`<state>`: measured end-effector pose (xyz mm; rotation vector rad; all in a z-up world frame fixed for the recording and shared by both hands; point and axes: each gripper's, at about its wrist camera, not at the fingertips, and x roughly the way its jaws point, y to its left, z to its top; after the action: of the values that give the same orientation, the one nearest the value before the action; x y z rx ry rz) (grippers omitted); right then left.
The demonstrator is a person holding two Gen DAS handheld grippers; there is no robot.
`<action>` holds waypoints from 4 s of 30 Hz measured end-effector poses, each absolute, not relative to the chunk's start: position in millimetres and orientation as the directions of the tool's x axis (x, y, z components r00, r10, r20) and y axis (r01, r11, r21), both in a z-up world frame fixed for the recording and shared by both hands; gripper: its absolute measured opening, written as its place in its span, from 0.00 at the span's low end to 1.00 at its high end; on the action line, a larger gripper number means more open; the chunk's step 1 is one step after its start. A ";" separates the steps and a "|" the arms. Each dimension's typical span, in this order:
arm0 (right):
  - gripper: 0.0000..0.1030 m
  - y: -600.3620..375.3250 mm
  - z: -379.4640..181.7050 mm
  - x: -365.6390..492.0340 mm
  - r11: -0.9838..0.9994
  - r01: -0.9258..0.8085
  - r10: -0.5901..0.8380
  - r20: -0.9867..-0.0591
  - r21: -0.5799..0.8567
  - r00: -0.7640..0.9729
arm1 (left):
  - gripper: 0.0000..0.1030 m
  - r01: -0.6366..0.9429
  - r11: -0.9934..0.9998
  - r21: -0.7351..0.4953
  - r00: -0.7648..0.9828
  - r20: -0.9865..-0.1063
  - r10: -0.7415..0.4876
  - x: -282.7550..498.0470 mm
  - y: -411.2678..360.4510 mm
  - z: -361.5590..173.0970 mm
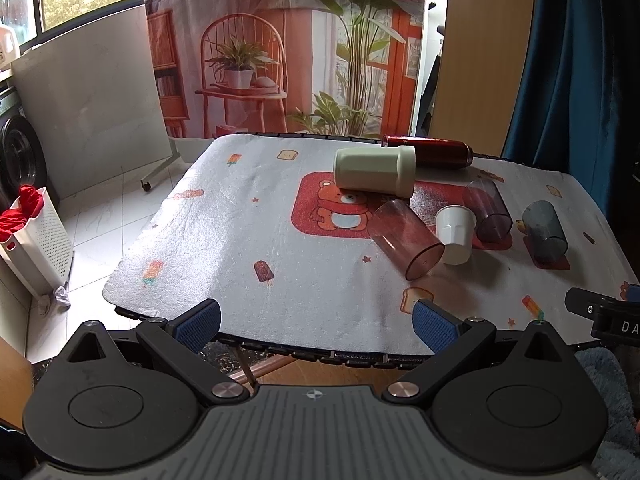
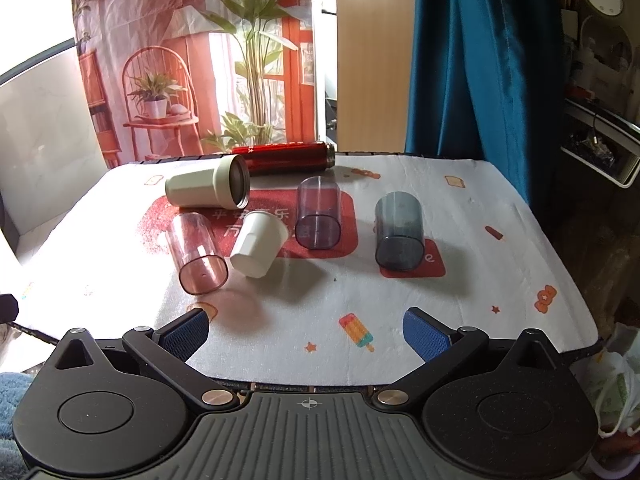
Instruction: Flip cup upright
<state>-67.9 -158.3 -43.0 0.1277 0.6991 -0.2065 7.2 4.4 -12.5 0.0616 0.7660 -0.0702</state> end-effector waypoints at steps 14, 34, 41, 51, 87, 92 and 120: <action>1.00 -168.9 -52.0 -26.2 0.975 0.223 -0.167 -0.604 0.019 0.779 | 1.00 0.067 0.993 -0.094 0.652 -0.749 -0.115 90.1 5.2 -35.5; 1.00 -202.2 -92.9 6.8 0.962 0.267 -0.167 -0.664 0.052 0.729 | 0.93 -0.055 0.965 -0.258 0.524 -0.830 -0.192 228.7 -73.5 -113.3; 1.00 -201.6 -98.0 14.4 0.964 0.263 -0.160 -0.680 0.049 0.715 | 0.93 -0.059 0.964 -0.261 0.504 -0.841 -0.197 234.8 -71.2 -121.2; 1.00 -198.5 -99.3 18.4 0.967 0.251 -0.155 -0.693 0.039 0.704 | 0.94 -0.047 0.969 -0.242 0.587 -0.792 -0.169 259.3 -48.1 -87.8; 1.00 -193.4 -113.4 42.2 0.968 0.249 -0.189 -0.741 -0.030 0.645 | 0.80 0.008 0.961 -0.277 0.461 -0.852 -0.249 229.0 -71.5 -120.9; 1.00 -194.5 -112.5 39.5 0.968 0.248 -0.189 -0.737 -0.030 0.648 | 0.65 0.054 0.960 -0.276 0.503 -0.823 -0.265 226.0 -77.0 -119.4; 1.00 -175.7 -106.2 37.4 0.975 0.218 -0.179 -0.736 -0.044 0.653 | 0.64 0.119 0.965 -0.233 0.540 -0.801 -0.260 250.2 -3.9 -124.4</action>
<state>37.4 -175.7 -106.2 0.0499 0.8298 -0.2254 250.2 -3.9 -124.4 -0.1572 0.9757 -0.2260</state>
